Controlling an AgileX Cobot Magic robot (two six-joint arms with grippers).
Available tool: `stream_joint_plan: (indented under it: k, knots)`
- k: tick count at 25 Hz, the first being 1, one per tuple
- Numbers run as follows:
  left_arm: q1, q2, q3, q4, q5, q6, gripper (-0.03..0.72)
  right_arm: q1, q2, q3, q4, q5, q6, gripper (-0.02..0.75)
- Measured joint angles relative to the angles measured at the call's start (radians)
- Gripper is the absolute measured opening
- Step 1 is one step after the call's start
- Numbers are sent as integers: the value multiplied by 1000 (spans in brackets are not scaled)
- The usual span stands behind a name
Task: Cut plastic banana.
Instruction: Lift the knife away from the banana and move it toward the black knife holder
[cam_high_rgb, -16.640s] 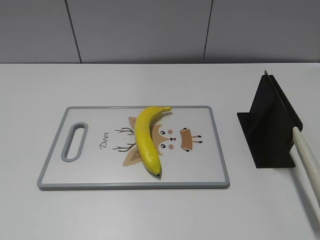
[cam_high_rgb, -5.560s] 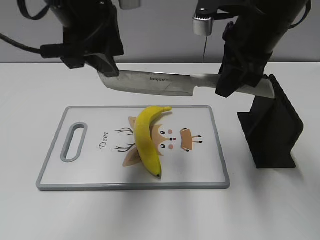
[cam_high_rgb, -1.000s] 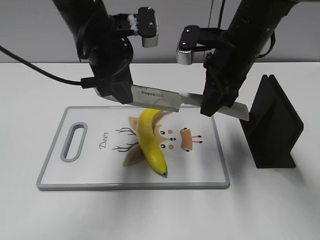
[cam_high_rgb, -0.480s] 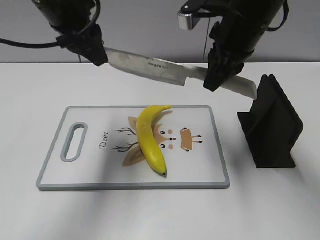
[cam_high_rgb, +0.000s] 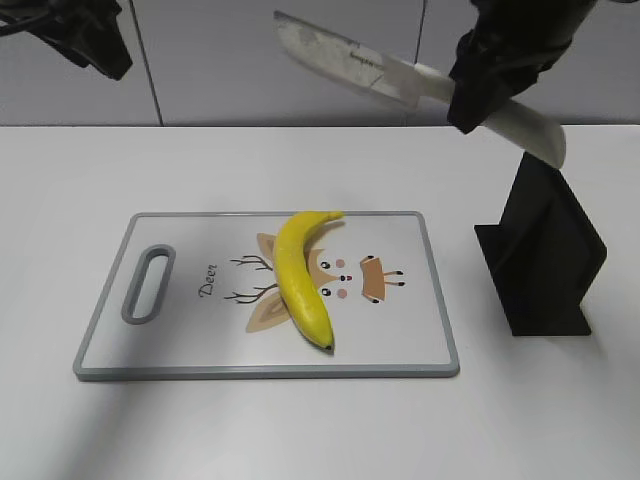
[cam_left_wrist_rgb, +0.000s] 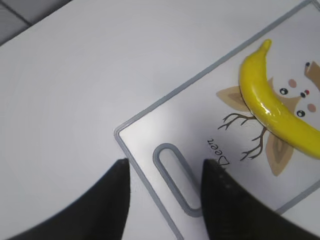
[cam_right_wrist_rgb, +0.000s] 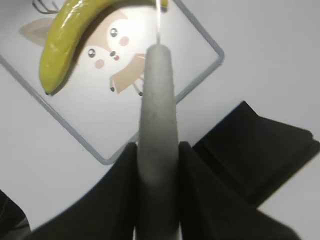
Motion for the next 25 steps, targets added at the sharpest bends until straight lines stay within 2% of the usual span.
stream_joint_plan:
  k: [5, 14, 19, 25]
  knots:
    - [42, 0, 0, 72, 67, -144, 420, -18, -68, 27, -28, 12, 139, 180]
    - [111, -72, 51, 125, 74, -214, 416, -151, -282, 269, -22, -37, 265, 180]
    - [123, -155, 139, 153, 74, -242, 416, -194, -386, 404, -22, -78, 338, 180]
    - [123, -270, 317, 174, 40, -256, 416, -203, -469, 552, -47, -134, 440, 180]
